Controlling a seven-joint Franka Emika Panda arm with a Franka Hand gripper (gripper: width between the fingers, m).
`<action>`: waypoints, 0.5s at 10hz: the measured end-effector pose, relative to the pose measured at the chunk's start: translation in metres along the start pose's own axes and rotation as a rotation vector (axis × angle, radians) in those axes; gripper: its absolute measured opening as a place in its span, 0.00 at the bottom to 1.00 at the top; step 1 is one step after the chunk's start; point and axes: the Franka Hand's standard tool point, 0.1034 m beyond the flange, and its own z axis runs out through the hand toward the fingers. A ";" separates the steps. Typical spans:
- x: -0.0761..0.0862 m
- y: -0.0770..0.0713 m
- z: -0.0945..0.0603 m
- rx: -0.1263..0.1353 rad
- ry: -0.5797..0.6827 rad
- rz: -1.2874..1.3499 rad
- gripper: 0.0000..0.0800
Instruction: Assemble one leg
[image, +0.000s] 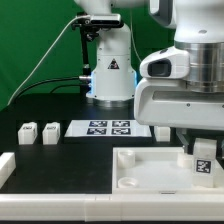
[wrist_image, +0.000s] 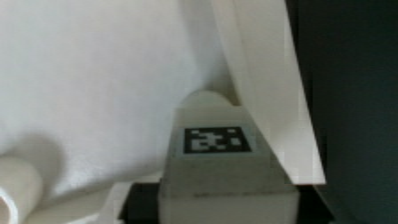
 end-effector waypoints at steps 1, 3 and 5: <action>0.000 0.000 0.000 0.009 -0.007 0.130 0.37; 0.000 0.000 0.000 0.017 -0.015 0.371 0.37; 0.000 0.000 0.000 0.020 -0.022 0.598 0.37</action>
Offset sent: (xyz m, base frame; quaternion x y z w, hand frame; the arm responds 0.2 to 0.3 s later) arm 0.0022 -0.0058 -0.0013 -0.0317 0.0092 0.2879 0.9571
